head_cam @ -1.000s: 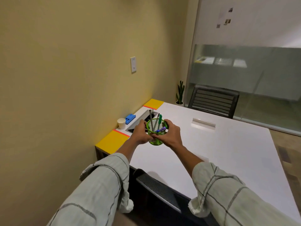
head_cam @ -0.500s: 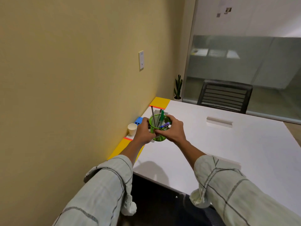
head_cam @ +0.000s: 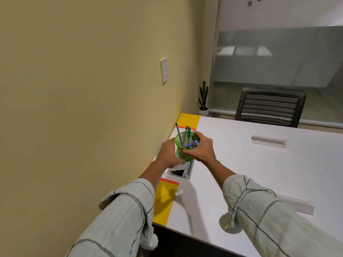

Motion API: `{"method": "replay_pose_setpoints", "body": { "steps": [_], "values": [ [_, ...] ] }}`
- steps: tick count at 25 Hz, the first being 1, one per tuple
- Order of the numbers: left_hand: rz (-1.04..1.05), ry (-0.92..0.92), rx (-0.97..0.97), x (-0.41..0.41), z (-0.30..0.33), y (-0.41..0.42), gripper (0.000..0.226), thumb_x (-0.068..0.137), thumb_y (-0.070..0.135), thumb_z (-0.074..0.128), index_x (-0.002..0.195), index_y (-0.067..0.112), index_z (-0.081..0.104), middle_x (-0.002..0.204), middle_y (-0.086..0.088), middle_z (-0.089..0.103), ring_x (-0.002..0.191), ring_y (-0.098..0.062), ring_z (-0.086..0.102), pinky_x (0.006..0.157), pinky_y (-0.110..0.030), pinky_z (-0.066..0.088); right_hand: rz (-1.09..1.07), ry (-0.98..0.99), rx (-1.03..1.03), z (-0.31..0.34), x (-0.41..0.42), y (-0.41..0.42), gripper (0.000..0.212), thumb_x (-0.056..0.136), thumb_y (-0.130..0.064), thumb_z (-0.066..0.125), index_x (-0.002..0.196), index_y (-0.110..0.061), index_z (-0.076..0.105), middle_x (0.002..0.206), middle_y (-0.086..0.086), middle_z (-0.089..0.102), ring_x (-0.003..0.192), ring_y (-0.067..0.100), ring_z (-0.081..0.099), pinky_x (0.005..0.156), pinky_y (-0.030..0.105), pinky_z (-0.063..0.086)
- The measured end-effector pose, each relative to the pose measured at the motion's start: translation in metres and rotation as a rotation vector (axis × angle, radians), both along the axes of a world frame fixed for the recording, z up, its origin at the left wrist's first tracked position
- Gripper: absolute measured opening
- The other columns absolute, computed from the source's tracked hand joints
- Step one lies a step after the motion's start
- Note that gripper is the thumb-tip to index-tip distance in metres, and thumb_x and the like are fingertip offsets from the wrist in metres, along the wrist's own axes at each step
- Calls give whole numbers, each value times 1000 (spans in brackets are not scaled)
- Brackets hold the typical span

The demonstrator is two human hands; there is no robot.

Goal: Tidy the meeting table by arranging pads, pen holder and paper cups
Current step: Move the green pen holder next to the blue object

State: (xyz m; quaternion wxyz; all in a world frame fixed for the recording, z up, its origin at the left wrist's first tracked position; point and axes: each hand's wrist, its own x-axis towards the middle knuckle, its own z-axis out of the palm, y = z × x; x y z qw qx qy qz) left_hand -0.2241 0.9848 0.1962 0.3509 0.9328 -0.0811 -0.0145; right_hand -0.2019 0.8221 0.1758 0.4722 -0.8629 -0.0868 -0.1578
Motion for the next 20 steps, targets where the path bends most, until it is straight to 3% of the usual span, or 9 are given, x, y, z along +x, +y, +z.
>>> {"method": "replay_pose_setpoints", "body": {
  "steps": [2, 4, 7, 12, 16, 20],
  "values": [
    [-29, 17, 136, 40, -10, 8, 88, 61, 33, 89, 133, 12, 44, 130, -9, 50, 124, -29, 45, 102, -47, 43, -14, 20, 14, -13, 40, 10, 71, 52, -30, 91, 115, -13, 64, 96, -3, 69, 82, 8, 61, 76, 16, 51],
    [-53, 36, 263, 83, -22, 14, 98, 64, 41, 86, 141, 10, 35, 138, -11, 42, 130, -30, 37, 107, -47, 36, -12, 40, 49, -30, 83, 19, 71, 49, -35, 87, 113, -15, 64, 90, -11, 63, 75, 0, 60, 70, 2, 46],
    [-107, 95, 382, 145, -40, 21, 105, 68, 44, 84, 145, 4, 26, 144, -17, 34, 133, -34, 34, 110, -46, 32, -42, 85, 93, -54, 143, 30, 75, 48, -38, 83, 115, -12, 62, 88, -18, 57, 76, -14, 57, 64, -7, 38],
    [-158, 182, 488, 217, -68, 29, 115, 73, 47, 80, 151, 1, 9, 154, -20, 20, 141, -34, 24, 115, -46, 26, -22, 167, 120, -86, 217, 39, 67, 48, -34, 86, 108, -23, 59, 84, -33, 53, 86, -21, 56, 60, -2, 42],
    [-159, 214, 590, 251, -92, 27, 118, 80, 50, 72, 153, 4, -8, 162, -19, -8, 150, -35, -1, 122, -49, 12, -24, 194, 151, -112, 262, 51, 58, 53, -24, 93, 98, -28, 55, 82, -27, 61, 81, -14, 61, 62, 0, 45],
    [-126, 251, 592, 288, -123, 27, 119, 80, 48, 73, 153, 3, -9, 162, -19, -13, 151, -35, -6, 123, -48, 11, -40, 217, 189, -144, 305, 63, 53, 58, -35, 93, 98, -21, 60, 88, -12, 68, 79, 3, 66, 67, 10, 51]
  ]
}}
